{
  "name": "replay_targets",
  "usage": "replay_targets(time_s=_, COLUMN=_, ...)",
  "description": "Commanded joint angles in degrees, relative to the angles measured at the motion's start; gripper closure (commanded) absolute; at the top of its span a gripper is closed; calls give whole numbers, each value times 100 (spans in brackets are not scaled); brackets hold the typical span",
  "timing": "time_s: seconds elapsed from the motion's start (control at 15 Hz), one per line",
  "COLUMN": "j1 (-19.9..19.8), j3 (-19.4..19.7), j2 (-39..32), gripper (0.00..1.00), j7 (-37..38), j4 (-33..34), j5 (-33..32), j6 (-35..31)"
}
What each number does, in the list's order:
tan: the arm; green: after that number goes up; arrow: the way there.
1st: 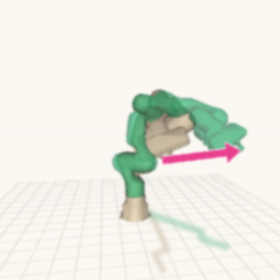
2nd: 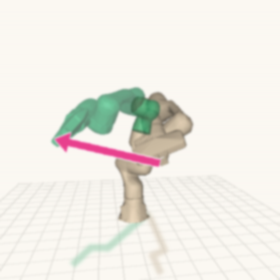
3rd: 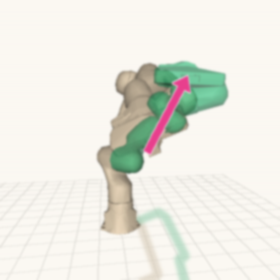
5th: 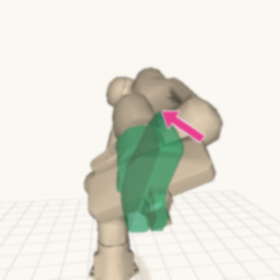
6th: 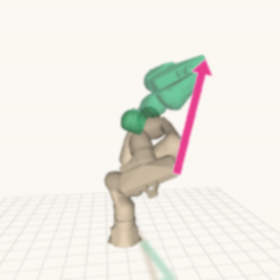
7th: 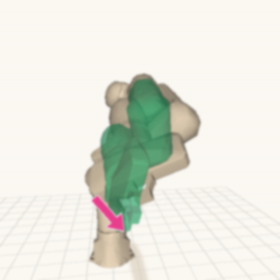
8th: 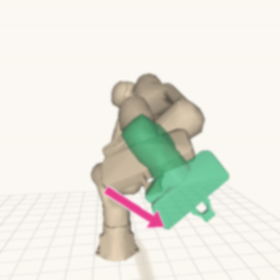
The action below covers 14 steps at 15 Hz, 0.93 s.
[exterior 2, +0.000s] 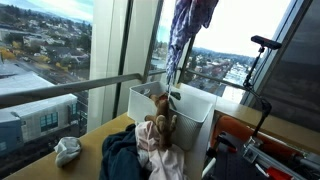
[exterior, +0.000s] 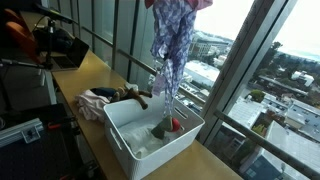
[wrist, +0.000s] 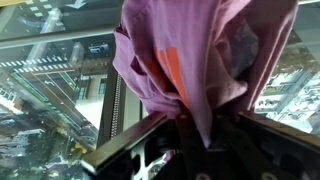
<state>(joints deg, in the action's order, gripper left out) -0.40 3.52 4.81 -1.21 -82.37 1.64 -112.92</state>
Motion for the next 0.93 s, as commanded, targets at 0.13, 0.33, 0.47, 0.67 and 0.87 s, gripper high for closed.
replay_targets(time_s=0.13, j1=110, j3=-127, j2=211, gripper=97, j7=39, j4=-1173, j5=-22, j6=-677)
replay_targets(time_s=0.33, j1=11, j3=-128, j2=256, gripper=97, j7=0, j4=-1647, j5=14, j6=-859)
replay_targets(time_s=0.47, j1=-42, j3=-97, j2=280, gripper=97, j7=-10, j4=-1898, j5=5, j6=-958)
replay_targets(time_s=0.67, j1=-165, j3=-17, j2=338, gripper=97, j7=-42, j4=-2218, j5=9, j6=-1089)
replay_targets(time_s=0.87, j1=-292, j3=63, j2=375, gripper=97, j7=-65, j4=-2497, j5=-8, j6=-1209)
